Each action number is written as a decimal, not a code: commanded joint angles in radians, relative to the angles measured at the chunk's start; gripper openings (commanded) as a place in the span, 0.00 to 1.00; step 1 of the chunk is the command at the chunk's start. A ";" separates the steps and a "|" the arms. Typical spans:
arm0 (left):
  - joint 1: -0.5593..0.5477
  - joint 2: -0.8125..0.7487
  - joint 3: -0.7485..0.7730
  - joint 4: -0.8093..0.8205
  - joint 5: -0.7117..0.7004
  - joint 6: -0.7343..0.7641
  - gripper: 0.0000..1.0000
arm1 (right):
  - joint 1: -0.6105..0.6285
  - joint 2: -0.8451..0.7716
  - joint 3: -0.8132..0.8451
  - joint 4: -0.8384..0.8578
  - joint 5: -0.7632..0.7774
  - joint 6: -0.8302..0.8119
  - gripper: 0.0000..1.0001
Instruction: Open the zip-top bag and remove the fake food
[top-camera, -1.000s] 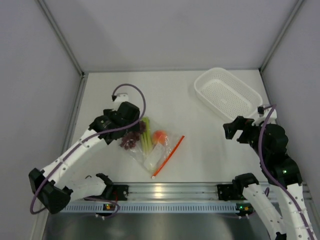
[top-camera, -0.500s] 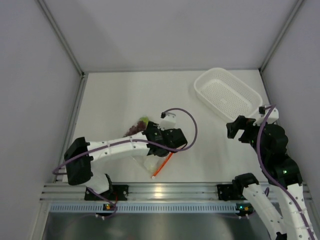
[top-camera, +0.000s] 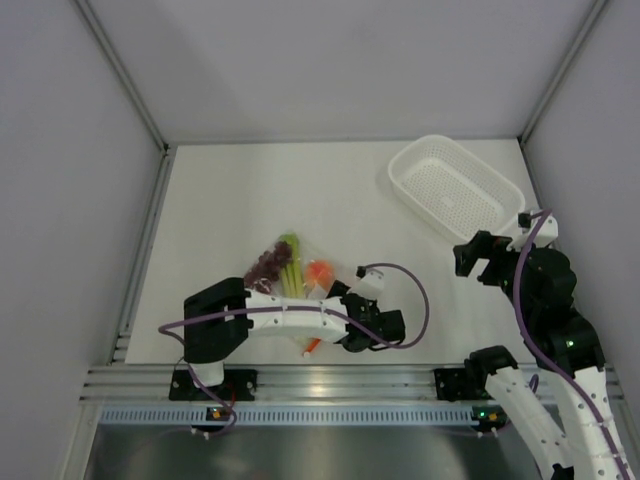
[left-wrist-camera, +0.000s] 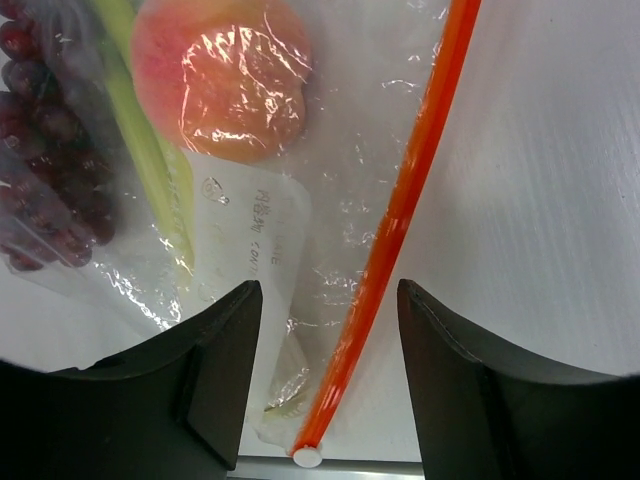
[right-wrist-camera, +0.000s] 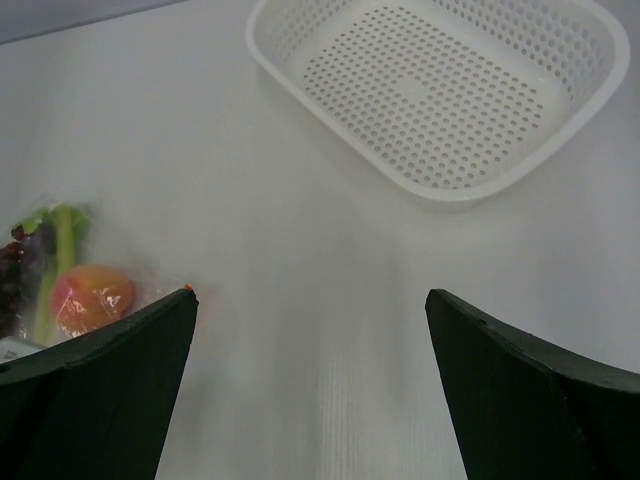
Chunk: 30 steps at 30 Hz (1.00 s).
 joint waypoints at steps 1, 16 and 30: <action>-0.018 0.030 0.034 -0.030 -0.024 -0.047 0.61 | 0.008 0.001 0.042 0.008 0.009 -0.002 1.00; -0.022 0.140 -0.043 -0.028 -0.060 -0.113 0.46 | 0.008 0.005 0.028 0.027 -0.022 0.008 1.00; 0.041 0.024 -0.009 -0.025 -0.091 -0.101 0.00 | 0.010 -0.005 0.008 0.051 -0.085 0.020 1.00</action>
